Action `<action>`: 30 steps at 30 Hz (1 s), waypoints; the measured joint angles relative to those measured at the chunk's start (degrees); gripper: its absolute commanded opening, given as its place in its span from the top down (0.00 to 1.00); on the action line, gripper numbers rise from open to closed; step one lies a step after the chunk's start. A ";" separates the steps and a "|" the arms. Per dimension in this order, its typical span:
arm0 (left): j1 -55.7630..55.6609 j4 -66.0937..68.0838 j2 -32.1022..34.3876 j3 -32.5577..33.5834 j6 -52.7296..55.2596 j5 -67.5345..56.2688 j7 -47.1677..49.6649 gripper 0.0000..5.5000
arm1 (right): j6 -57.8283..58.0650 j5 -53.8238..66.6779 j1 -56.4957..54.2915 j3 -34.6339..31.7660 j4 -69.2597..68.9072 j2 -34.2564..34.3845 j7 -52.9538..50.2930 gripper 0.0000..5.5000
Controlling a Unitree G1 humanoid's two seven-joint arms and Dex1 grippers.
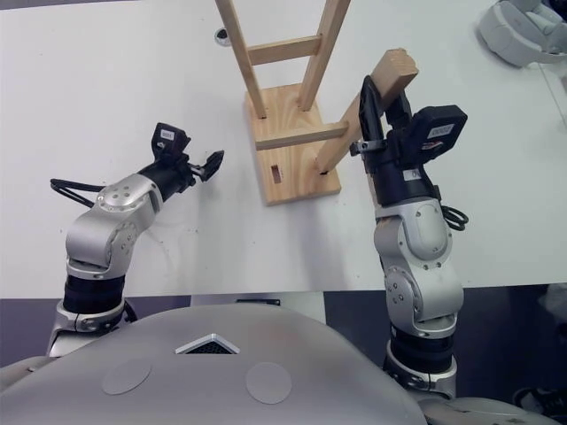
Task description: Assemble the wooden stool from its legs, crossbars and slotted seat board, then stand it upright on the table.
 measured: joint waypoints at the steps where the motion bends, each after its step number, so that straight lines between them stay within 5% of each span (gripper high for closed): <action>1: -0.16 0.00 0.01 0.19 0.01 0.02 0.00 0.25 | -0.68 0.01 0.16 -0.39 0.82 0.01 0.97 0.81; 14: -0.89 -0.01 0.00 0.73 0.11 0.03 -0.01 0.25 | -0.13 2.29 -1.09 -1.03 2.44 -2.04 3.39 0.81; 25: -1.76 -0.08 0.13 0.87 0.05 0.17 -0.02 0.25 | 3.90 4.32 -5.60 -7.35 3.21 0.72 2.16 0.40; 30: -1.96 -0.14 0.55 1.03 0.02 0.14 -0.08 0.25 | 6.76 7.11 -10.70 -9.18 -0.48 -1.02 2.53 0.40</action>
